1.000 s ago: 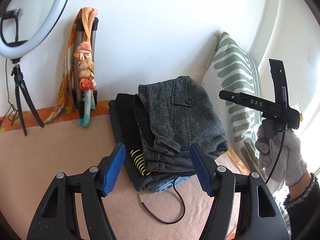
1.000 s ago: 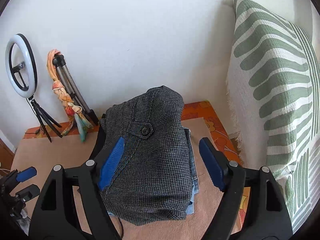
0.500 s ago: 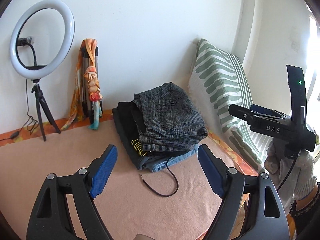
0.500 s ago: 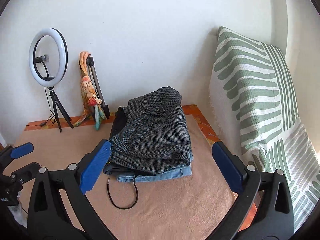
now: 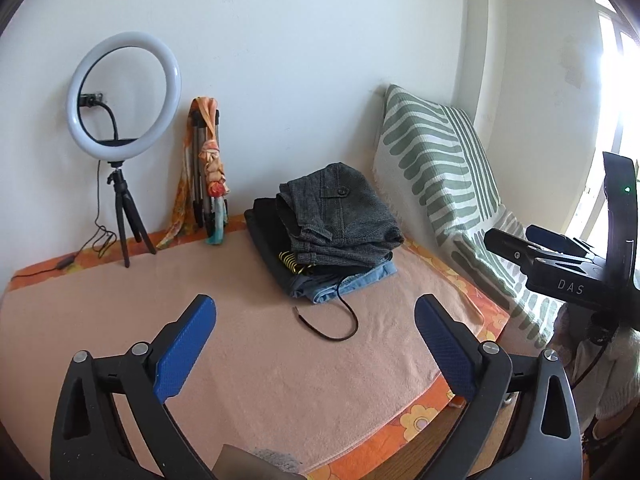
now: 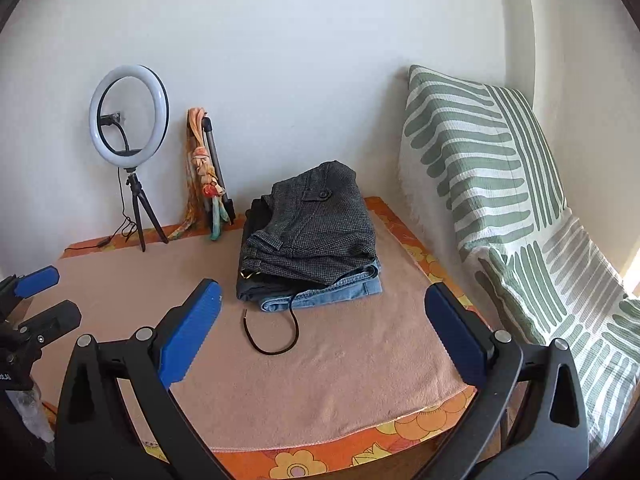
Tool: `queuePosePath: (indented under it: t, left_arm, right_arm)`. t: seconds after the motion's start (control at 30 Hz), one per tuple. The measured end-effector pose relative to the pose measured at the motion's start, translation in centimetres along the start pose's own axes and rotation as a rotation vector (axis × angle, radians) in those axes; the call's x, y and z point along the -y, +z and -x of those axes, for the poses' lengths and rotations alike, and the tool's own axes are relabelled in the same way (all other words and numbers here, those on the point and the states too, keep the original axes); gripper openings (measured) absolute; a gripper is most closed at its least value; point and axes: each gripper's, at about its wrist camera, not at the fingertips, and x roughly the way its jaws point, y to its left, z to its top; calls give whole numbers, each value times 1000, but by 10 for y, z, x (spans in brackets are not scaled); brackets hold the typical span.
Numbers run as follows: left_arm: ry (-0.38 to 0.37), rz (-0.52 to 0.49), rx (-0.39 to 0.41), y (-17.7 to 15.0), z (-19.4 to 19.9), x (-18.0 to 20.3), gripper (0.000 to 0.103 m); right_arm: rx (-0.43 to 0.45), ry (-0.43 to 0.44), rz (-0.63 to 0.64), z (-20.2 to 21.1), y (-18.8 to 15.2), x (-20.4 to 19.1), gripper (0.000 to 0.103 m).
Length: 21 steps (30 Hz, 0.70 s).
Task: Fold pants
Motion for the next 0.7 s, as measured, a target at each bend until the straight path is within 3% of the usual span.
queuePosePath:
  t: [0.27,0.7]
  left_arm:
    - [50,31,24,-20,27,-6,102]
    - [89,45,-1,-34,43,-17,102]
  right_arm:
    - [16,-35,-26,31,-28,-3,103]
    - [43,-49,-34,49,-37,-12,103]
